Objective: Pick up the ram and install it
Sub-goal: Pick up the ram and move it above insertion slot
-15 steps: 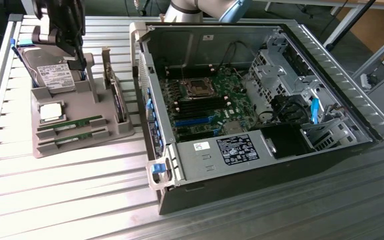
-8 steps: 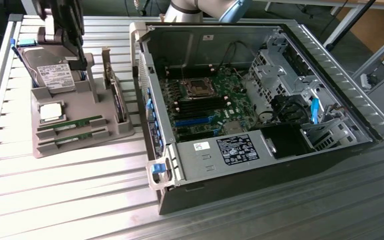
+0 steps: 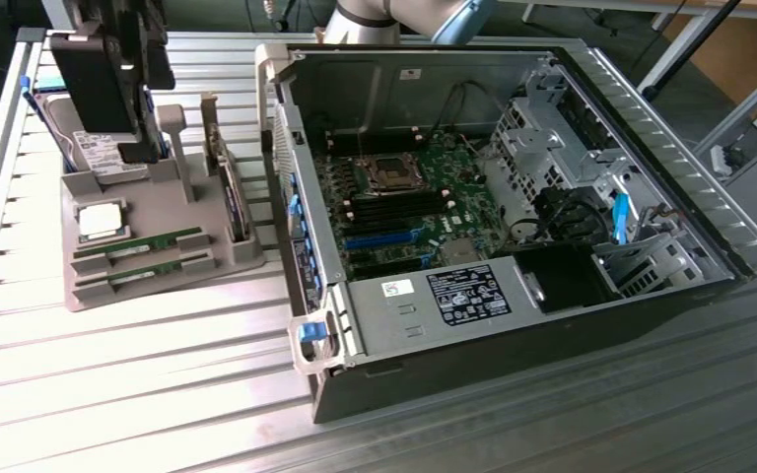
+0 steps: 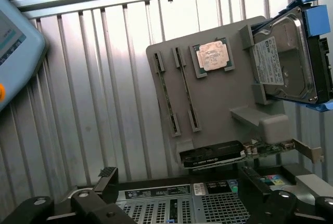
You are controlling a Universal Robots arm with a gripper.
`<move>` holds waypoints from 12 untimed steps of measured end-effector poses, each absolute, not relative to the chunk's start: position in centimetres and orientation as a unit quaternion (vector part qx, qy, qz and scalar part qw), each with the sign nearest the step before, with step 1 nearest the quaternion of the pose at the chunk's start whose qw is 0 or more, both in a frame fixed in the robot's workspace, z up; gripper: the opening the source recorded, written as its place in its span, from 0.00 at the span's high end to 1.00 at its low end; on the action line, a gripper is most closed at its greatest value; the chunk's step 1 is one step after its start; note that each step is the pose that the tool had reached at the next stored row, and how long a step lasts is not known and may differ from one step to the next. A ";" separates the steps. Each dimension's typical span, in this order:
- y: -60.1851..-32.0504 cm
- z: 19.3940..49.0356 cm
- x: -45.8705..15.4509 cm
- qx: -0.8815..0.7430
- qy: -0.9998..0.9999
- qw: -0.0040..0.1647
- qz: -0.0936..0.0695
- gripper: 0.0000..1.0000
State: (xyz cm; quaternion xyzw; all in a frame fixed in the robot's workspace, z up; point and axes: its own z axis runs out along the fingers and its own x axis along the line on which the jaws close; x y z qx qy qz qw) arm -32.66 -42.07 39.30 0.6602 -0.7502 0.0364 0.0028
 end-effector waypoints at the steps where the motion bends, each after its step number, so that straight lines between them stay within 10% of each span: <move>1: -42.1 39.3 -32.7 0.660 -0.750 0.003 0.036 0.01; 11: -42.1 39.3 -32.7 0.660 -0.750 0.003 0.036 0.01; 12: -42.1 39.3 -32.7 0.660 -0.750 0.003 0.036 0.71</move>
